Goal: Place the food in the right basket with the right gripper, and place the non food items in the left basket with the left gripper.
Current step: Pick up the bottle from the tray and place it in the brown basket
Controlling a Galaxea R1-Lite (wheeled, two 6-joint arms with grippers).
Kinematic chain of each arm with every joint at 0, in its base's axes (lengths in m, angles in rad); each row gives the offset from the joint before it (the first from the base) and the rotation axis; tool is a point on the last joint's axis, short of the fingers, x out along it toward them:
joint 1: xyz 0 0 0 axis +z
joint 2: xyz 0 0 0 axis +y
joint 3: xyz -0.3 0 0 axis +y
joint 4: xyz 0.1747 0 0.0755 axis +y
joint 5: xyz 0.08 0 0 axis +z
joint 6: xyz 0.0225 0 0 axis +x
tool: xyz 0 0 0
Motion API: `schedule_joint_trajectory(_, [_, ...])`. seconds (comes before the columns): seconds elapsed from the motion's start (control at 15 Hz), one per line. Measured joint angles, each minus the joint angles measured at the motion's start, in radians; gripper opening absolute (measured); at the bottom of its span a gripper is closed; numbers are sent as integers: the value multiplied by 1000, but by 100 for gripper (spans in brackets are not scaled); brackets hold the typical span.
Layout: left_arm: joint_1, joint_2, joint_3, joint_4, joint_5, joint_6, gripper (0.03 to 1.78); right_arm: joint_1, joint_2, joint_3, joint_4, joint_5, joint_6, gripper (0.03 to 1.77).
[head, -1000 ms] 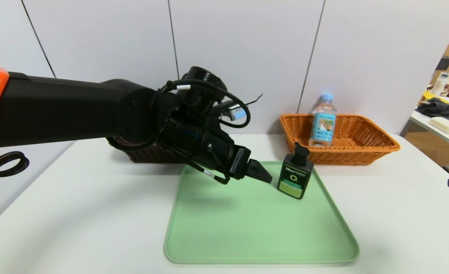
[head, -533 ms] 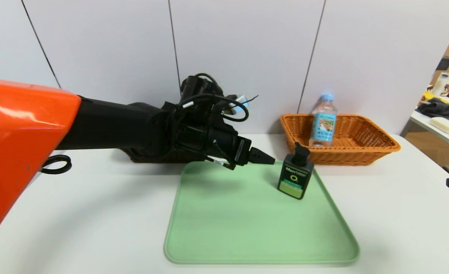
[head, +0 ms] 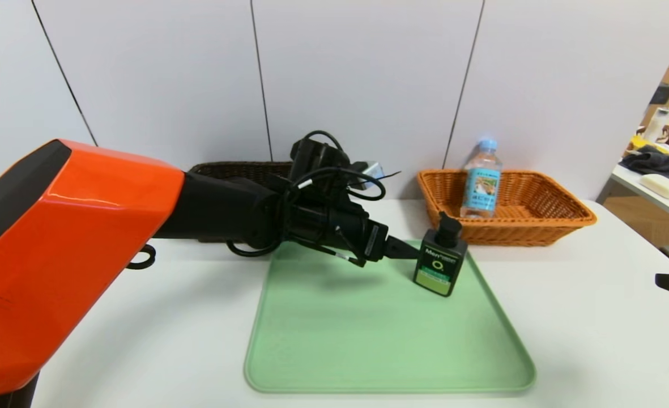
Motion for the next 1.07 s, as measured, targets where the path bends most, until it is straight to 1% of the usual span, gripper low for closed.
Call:
schedule_joint_trajectory(0.27, [-16, -6, -4, -3, -10, -14, 169, 0, 6, 12, 0, 0, 0, 170])
schedule_joint_trajectory(0.47, [-34, -21, -2, -43, -31, -15, 169, 1, 6, 16, 0, 0, -1, 170])
schedule_joint_trajectory(0.6, [-50, -24, 3, -91, -80, -16, 169, 1, 6, 19, 0, 1, -1, 170])
schedule_joint_trajectory(0.73, [-53, -23, 6, -121, -116, -15, 169, 1, 5, 20, 0, 5, -1, 170])
schedule_joint_trajectory(0.87, [-53, -10, 6, -175, -154, -15, 169, 1, 3, 21, 0, 6, 0, 170])
schedule_joint_trajectory(1.0, [-54, 9, 7, -242, -163, -16, 169, 1, 3, 23, 0, 8, 0, 170])
schedule_joint_trajectory(1.07, [-53, 15, 9, -246, -163, -16, 169, 2, 3, 23, 0, 14, 0, 170])
